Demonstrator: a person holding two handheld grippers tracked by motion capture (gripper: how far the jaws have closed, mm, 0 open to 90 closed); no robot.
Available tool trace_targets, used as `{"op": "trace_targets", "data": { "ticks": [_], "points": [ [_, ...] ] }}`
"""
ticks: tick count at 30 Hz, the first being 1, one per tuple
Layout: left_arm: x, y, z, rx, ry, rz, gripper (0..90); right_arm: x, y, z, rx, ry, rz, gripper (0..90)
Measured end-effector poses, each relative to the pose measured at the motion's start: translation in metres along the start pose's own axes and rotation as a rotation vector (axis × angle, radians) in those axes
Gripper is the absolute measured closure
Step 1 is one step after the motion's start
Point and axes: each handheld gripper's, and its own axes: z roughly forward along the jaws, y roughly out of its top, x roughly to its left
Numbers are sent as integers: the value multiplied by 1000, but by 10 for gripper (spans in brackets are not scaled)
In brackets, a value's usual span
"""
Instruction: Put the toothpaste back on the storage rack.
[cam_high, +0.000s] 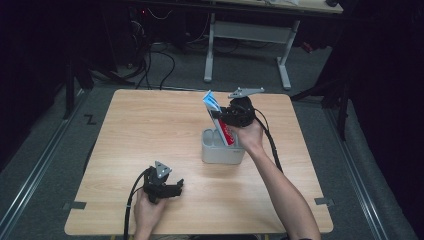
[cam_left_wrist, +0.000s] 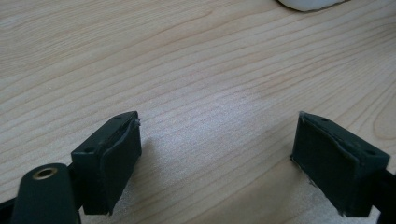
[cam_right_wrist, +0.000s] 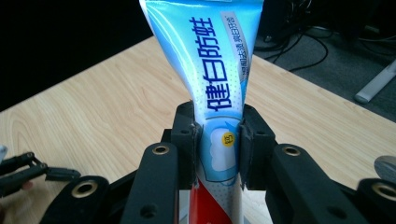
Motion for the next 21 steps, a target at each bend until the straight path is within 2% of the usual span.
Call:
{"op": "trace_targets", "data": {
  "ticks": [3, 21],
  "points": [
    [0, 0, 0, 0, 0, 0, 159, 2, -2, 1, 18, -8, -15, 716],
    [0, 0, 0, -1, 0, -1, 159, 0, -13, 4, 39, 1, -13, 714]
  ]
}}
